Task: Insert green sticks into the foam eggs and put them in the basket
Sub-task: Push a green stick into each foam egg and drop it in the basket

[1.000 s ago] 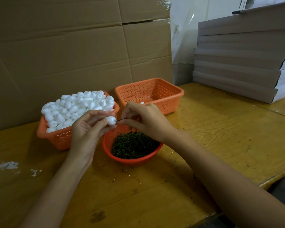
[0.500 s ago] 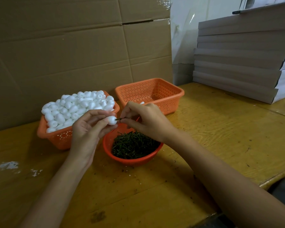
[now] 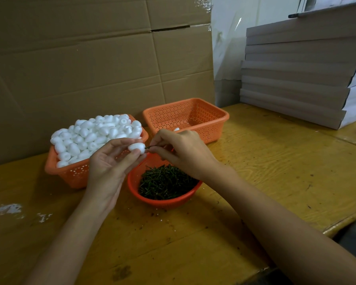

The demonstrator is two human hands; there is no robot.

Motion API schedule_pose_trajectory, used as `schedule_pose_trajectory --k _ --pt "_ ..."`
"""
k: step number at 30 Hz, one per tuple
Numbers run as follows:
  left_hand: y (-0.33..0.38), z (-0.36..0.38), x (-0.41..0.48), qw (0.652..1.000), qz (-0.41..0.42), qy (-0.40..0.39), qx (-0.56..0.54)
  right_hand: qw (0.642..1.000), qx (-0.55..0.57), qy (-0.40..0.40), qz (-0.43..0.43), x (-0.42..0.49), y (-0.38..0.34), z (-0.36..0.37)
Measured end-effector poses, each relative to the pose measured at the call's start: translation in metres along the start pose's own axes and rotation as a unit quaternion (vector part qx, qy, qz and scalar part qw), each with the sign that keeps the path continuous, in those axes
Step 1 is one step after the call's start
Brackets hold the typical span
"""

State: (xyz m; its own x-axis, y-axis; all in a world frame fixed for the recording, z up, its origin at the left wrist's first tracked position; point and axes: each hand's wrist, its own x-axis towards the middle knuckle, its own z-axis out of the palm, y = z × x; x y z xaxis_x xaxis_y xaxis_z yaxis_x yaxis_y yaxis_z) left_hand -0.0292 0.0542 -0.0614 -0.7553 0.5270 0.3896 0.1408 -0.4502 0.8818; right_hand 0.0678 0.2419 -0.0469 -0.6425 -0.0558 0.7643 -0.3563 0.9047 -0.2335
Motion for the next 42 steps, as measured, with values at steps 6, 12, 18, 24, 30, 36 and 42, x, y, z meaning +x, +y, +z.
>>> schedule_pose_trajectory --k 6,12,18,24,30,36,42 --pt "0.0 0.0 0.0 1.0 -0.003 0.004 -0.021 1.0 -0.01 0.003 0.005 0.0 -0.001 0.002" --pt "-0.002 0.001 0.0 1.0 -0.004 0.001 -0.017 1.0 -0.01 0.006 -0.005 -0.001 -0.004 0.004" --pt "-0.003 0.0 -0.001 1.0 -0.007 0.0 -0.023 1.0 -0.014 0.001 0.0 -0.001 -0.005 0.004" --pt "-0.002 0.0 -0.001 1.0 -0.009 -0.005 -0.021 1.0 -0.016 -0.011 0.006 -0.001 -0.007 0.003" --pt "-0.001 0.0 -0.001 1.0 -0.014 0.0 -0.022 0.999 -0.022 -0.024 0.018 -0.002 -0.011 0.003" --pt "0.001 0.002 -0.003 1.0 -0.014 0.004 -0.015 0.999 -0.032 -0.035 0.021 -0.002 -0.012 0.003" --pt "0.001 0.003 -0.002 1.0 -0.006 0.007 -0.013 0.998 -0.046 -0.049 0.018 -0.002 -0.012 0.004"
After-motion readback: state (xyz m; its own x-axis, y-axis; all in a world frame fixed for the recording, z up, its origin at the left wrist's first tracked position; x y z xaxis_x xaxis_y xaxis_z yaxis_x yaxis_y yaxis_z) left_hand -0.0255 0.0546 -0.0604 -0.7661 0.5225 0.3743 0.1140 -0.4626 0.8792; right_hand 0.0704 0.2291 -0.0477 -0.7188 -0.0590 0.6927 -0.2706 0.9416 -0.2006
